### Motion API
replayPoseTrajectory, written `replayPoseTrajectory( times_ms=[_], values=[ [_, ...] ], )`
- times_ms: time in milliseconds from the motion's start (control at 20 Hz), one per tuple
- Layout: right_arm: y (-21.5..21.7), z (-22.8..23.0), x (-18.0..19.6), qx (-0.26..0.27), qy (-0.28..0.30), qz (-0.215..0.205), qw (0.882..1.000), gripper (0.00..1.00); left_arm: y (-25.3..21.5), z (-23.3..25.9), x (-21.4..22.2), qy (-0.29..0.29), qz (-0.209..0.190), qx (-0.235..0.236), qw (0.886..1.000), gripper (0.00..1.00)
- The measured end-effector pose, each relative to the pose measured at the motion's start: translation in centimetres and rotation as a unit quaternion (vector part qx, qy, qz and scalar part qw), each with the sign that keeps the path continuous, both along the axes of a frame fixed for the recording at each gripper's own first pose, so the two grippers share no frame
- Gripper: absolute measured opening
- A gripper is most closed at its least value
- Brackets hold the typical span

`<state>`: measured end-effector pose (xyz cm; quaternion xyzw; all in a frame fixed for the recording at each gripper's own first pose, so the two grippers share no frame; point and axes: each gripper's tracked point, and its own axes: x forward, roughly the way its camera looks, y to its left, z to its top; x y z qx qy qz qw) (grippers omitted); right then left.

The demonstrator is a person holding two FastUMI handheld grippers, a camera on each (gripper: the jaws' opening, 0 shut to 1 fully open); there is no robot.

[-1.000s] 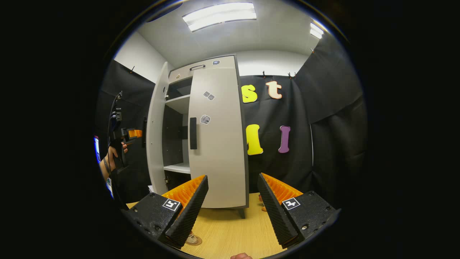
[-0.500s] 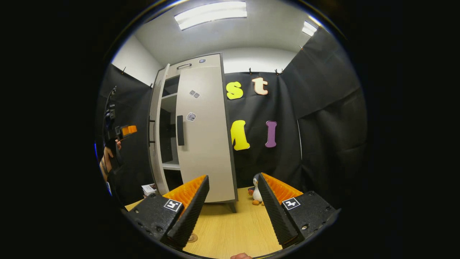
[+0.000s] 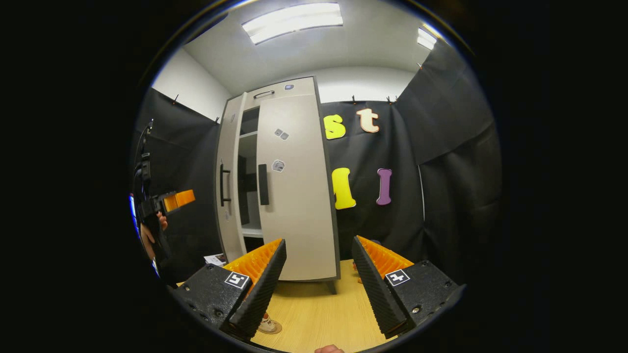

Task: Grasp the bottle in the cabinet with the left hand and place it on the coaster, then close the right door with the right hand and the left door with the left hand.

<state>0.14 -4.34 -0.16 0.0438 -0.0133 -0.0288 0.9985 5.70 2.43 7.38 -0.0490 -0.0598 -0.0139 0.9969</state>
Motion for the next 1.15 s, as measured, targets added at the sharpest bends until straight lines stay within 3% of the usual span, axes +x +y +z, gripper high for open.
replayPoseTrajectory(
  times_ms=[150,300,400,500,550,800,850,900,950,1150],
  values=[
    [1.0,0.1,0.6,0.002,0.004,0.017,1.0,0.83,-1.5,-2.6,-1.2,0.02,-0.012,-0.012,1.0,0.91],
    [2.0,-0.2,1.2,0.009,0.007,0.027,1.0,0.83,-1.8,-5.1,-1.9,0.035,-0.003,0.002,0.999,0.99],
    [2.7,-0.5,1.2,0.01,0.01,0.035,0.999,0.83,-2.0,-6.4,-2.3,0.044,0.0,0.024,0.999,0.95],
    [3.2,-1.0,1.1,0.01,0.015,0.041,0.999,0.83,-2.2,-7.1,-2.6,0.05,-0.004,0.036,0.998,0.99],
    [3.5,-1.4,1.1,0.01,0.018,0.042,0.999,0.83,-2.6,-7.4,-2.9,0.05,-0.008,0.036,0.998,0.95],
    [3.4,-2.8,1.1,-0.004,0.028,0.019,0.999,0.83,-3.1,-8.6,-3.7,0.057,-0.019,0.03,0.998,0.99],
    [3.7,-3.0,1.2,0.001,0.03,0.023,0.999,0.83,-2.9,-8.8,-3.8,0.056,-0.017,0.03,0.998,0.95],
    [3.8,-3.0,1.3,0.005,0.031,0.027,0.999,0.83,-2.8,-8.9,-3.8,0.057,-0.016,0.029,0.998,0.99],
    [3.9,-2.8,1.4,0.008,0.03,0.028,0.999,0.83,-2.8,-8.8,-3.9,0.056,-0.016,0.028,0.998,0.95],
    [3.8,-2.3,1.5,0.007,0.024,0.025,0.999,0.83,-2.7,-8.4,-4.1,0.048,-0.011,0.033,0.998,0.95]
  ],
)
